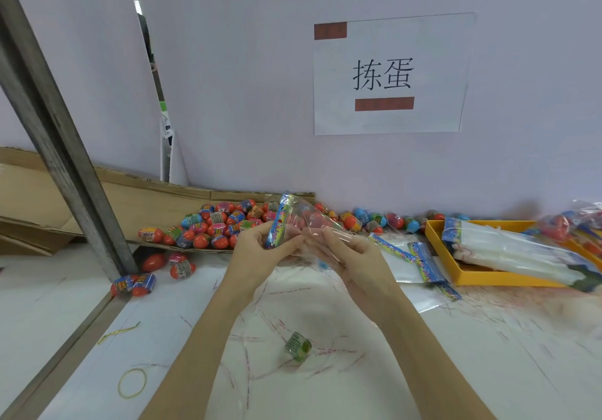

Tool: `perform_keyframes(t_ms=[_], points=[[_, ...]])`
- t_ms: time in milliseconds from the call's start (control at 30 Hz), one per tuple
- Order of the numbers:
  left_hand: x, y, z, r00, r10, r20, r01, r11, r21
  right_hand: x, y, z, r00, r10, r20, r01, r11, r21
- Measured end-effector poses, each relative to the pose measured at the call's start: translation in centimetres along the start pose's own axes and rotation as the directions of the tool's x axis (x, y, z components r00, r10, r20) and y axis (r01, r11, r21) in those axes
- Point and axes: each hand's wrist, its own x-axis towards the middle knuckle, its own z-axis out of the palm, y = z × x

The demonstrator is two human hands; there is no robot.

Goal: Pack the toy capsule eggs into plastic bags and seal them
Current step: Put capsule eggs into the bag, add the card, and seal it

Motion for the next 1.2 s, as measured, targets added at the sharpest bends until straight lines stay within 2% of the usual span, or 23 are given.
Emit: perform_keyframes(t_ms=[167,200,267,300,333,400,433,500,567,633,700,800,867,900,967,1000,1067,1200], points=[[-0.3,0.6,-0.3,0.999,0.007,0.038,-0.008,1.000,0.009,0.1,0.3,-0.3,0.997,-0.065,-0.046,0.062,0.996,-0.063],[-0.3,0.5,-0.2,0.999,0.029,0.031,-0.031,0.997,0.071,0.1,0.5,-0.2,0.997,-0.067,-0.036,0.064,0.993,-0.098],[-0.3,0.0,0.0,0.993,0.117,-0.007,-0.109,0.944,0.310,0.0,0.9,0.1,0.995,-0.092,-0.029,0.082,0.965,-0.248],[-0.3,-0.2,0.0,0.983,0.180,-0.017,-0.156,0.890,0.428,0.0,1.1,0.2,0.988,-0.149,-0.044,0.121,0.915,-0.386],[-0.3,-0.4,-0.1,0.967,0.256,0.001,-0.221,0.831,0.510,0.1,1.3,0.2,0.970,-0.235,-0.054,0.168,0.820,-0.548],[-0.2,-0.6,-0.6,0.897,0.425,0.122,-0.401,0.667,0.628,0.2,1.7,0.2,0.921,-0.390,0.001,0.245,0.576,-0.780],[-0.1,-0.5,-0.7,0.846,0.491,0.207,-0.486,0.552,0.678,0.2,1.8,0.4,0.903,-0.428,0.045,0.277,0.497,-0.822],[0.0,-0.4,-0.3,0.759,0.548,0.351,-0.587,0.342,0.734,0.0,2.1,1.0,0.877,-0.456,0.155,0.360,0.407,-0.840],[-0.2,-0.4,0.6,0.711,0.563,0.422,-0.635,0.256,0.728,-0.3,2.5,1.5,0.853,-0.448,0.268,0.446,0.356,-0.821],[-0.6,-0.4,0.8,0.706,0.571,0.420,-0.651,0.289,0.702,-0.5,2.8,1.8,0.858,-0.414,0.304,0.460,0.353,-0.815],[-0.5,0.0,0.2,0.757,0.537,0.372,-0.602,0.353,0.716,-0.6,2.7,2.1,0.872,-0.401,0.279,0.434,0.372,-0.820],[-0.1,0.1,-1.1,0.814,0.502,0.292,-0.516,0.395,0.760,-1.0,2.1,2.7,0.839,-0.488,0.241,0.452,0.379,-0.808],[0.0,0.2,-1.8,0.862,0.487,0.142,-0.401,0.481,0.779,-1.0,1.7,2.8,0.829,-0.527,0.187,0.432,0.392,-0.812],[0.0,0.2,-2.2,0.884,0.466,0.017,-0.315,0.570,0.759,-1.0,1.6,2.6,0.838,-0.526,0.142,0.398,0.412,-0.820],[0.2,0.2,-3.2,0.895,0.370,-0.249,-0.145,0.770,0.621,-0.9,1.5,2.2,0.857,-0.513,0.052,0.326,0.461,-0.826],[0.4,0.2,-3.7,0.895,0.299,-0.332,-0.079,0.836,0.543,-0.8,1.6,2.1,0.860,-0.510,0.016,0.295,0.471,-0.831],[0.6,-0.1,-4.3,0.898,0.195,-0.394,-0.013,0.908,0.419,-0.6,2.0,2.0,0.857,-0.513,-0.041,0.226,0.448,-0.865],[0.6,-0.4,-4.2,0.902,0.141,-0.409,-0.006,0.949,0.314,0.2,2.8,0.8,0.864,-0.498,-0.066,0.105,0.309,-0.945]])
